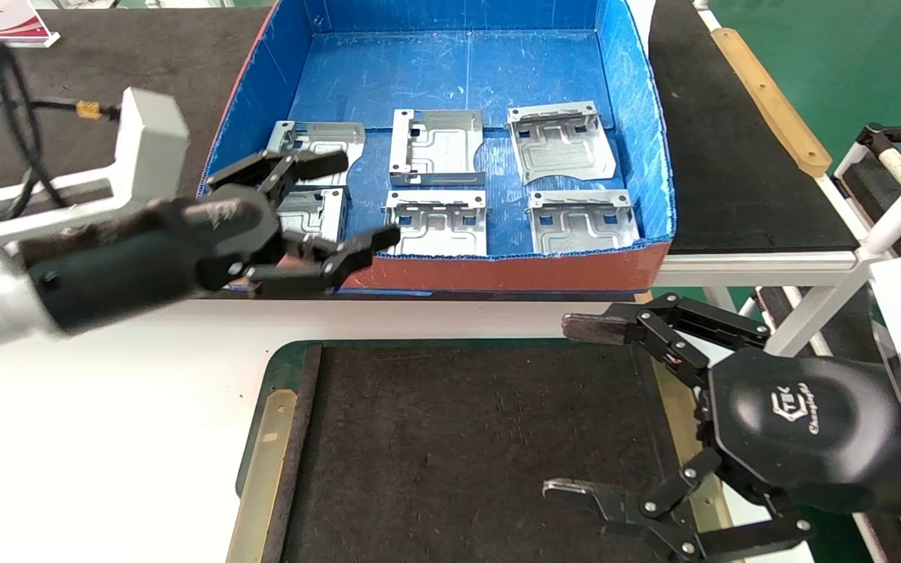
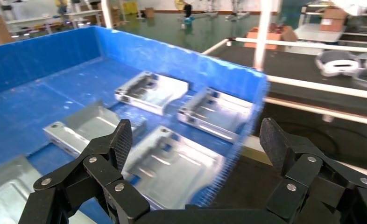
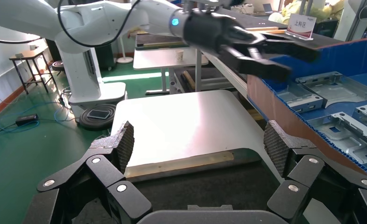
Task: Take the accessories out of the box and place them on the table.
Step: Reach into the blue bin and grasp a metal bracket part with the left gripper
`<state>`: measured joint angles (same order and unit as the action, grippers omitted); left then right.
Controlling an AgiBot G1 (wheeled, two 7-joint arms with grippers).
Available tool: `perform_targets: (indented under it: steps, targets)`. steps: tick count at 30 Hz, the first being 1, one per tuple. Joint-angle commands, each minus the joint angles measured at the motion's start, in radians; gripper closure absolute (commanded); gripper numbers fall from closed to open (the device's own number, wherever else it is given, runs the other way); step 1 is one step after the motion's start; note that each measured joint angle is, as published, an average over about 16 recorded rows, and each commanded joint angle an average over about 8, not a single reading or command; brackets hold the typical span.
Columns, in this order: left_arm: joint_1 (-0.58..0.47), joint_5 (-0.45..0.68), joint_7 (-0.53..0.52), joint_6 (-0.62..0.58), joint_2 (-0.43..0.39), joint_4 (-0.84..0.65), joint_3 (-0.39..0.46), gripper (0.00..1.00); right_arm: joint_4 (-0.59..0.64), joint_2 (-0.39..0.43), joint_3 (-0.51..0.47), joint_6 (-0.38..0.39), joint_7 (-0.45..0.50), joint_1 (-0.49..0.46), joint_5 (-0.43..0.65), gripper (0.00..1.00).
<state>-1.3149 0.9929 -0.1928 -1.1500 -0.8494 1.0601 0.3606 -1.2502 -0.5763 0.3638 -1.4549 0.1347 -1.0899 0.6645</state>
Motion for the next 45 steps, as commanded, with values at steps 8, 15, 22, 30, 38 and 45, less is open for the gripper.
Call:
perform_targets:
  steps: [8, 15, 22, 30, 38, 45]
  targets:
    - [-0.138, 0.091, 0.012, 0.093, -0.130, -0.162, 0.045, 0.00, 0.000, 0.000, 0.000, 0.000, 0.000, 0.000, 0.000, 0.00]
    - [-0.227, 0.187, 0.055, 0.180, -0.225, -0.301, 0.091, 0.00, 0.000, 0.000, 0.000, 0.000, 0.000, 0.000, 0.000, 0.00]
    - [-0.280, 0.240, 0.136, 0.258, -0.306, -0.416, 0.109, 0.00, 0.000, 0.000, 0.000, 0.000, 0.000, 0.000, 0.000, 0.00]
    - [-0.329, 0.275, 0.238, 0.348, -0.397, -0.564, 0.116, 0.00, 0.000, 0.000, 0.000, 0.000, 0.000, 0.000, 0.000, 0.00]
    - [-0.379, 0.283, 0.310, 0.425, -0.461, -0.708, 0.110, 0.00, 0.000, 0.000, 0.000, 0.000, 0.000, 0.000, 0.000, 0.00]
    - [-0.417, 0.286, 0.321, 0.454, -0.490, -0.797, 0.116, 0.00, 0.000, 0.000, 0.000, 0.000, 0.000, 0.000, 0.000, 0.00]
